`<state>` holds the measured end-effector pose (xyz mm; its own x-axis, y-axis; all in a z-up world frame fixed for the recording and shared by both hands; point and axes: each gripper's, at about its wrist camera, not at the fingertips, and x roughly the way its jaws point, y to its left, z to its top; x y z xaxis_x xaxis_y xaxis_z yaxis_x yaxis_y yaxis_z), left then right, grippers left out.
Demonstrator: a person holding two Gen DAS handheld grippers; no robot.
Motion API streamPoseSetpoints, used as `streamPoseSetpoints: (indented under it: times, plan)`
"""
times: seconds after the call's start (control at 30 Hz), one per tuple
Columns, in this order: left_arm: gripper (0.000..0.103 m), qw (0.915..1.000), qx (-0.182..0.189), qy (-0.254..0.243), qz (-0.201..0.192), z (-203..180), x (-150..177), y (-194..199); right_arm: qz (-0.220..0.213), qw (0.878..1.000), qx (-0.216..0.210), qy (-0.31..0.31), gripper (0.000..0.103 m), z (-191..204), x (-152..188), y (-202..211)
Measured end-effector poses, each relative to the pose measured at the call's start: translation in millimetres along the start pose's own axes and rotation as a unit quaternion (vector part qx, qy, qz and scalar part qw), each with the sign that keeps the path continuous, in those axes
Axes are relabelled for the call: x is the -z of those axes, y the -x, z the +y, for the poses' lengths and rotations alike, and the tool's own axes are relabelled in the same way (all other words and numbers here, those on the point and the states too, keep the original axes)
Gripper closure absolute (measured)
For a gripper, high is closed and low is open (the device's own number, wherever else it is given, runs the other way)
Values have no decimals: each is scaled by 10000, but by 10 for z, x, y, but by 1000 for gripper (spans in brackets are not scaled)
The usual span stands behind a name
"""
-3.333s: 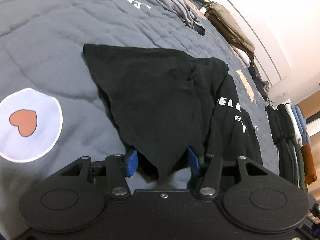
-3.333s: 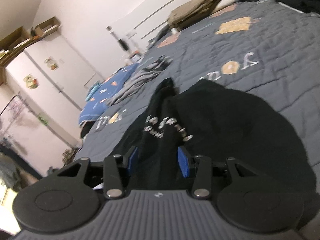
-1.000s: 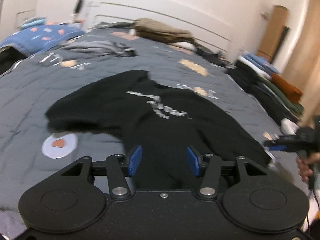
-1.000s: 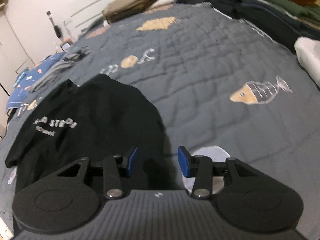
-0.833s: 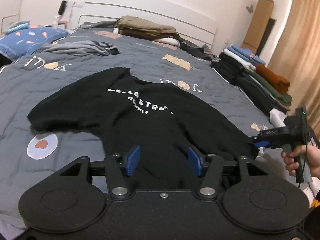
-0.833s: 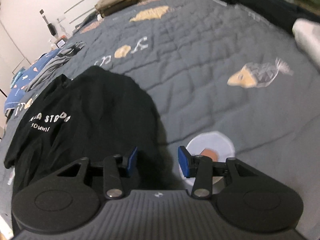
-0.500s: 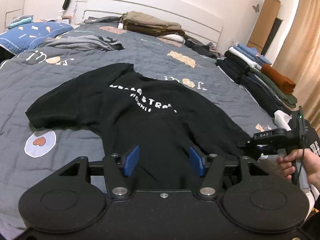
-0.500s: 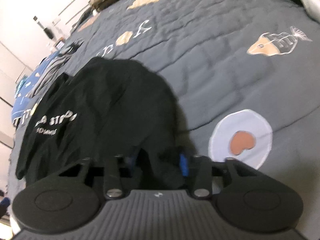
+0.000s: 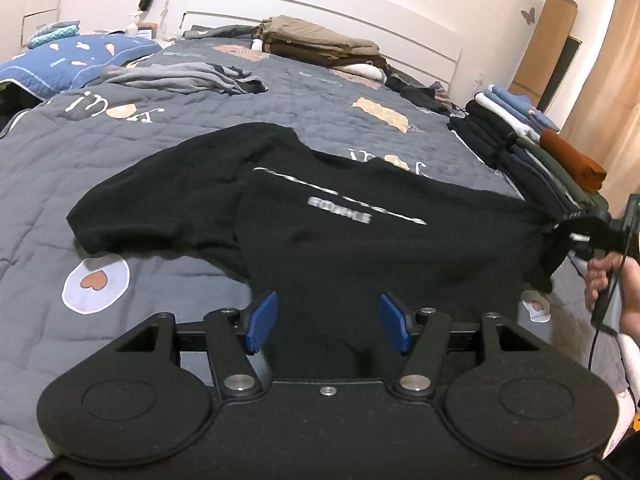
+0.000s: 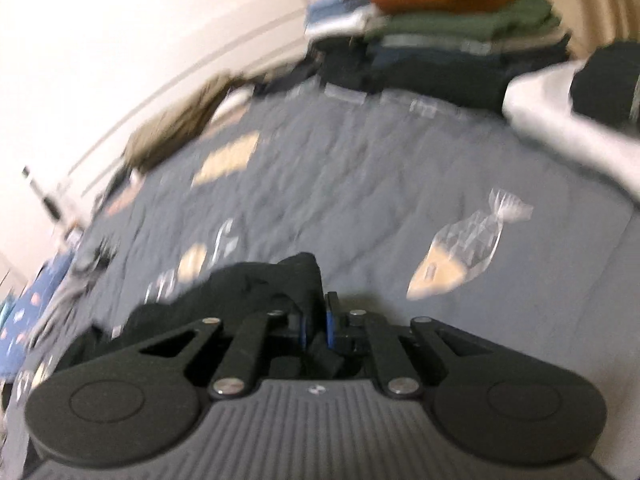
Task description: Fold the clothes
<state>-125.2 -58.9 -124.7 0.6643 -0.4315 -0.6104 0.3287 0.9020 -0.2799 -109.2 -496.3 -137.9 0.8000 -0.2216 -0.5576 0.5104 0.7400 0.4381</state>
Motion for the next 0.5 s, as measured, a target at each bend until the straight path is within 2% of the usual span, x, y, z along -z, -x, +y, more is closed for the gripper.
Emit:
streamPoseSetpoints:
  times: [0.17, 0.3, 0.43, 0.5]
  plan:
    - [46, 10000, 1, -32, 25, 11, 1, -15, -722, 9971, 232, 39, 95, -6, -215, -45]
    - [46, 9999, -22, -64, 92, 28, 12, -43, -358, 9976, 396, 440, 93, -15, -292, -355]
    - [45, 9998, -103, -64, 149, 72, 7, -84, 284, 9975, 559, 320, 90, -158, -231, -511]
    - [45, 9998, -130, -26, 161, 96, -6, -102, 325, 9976, 536, 298, 86, -178, -269, -441]
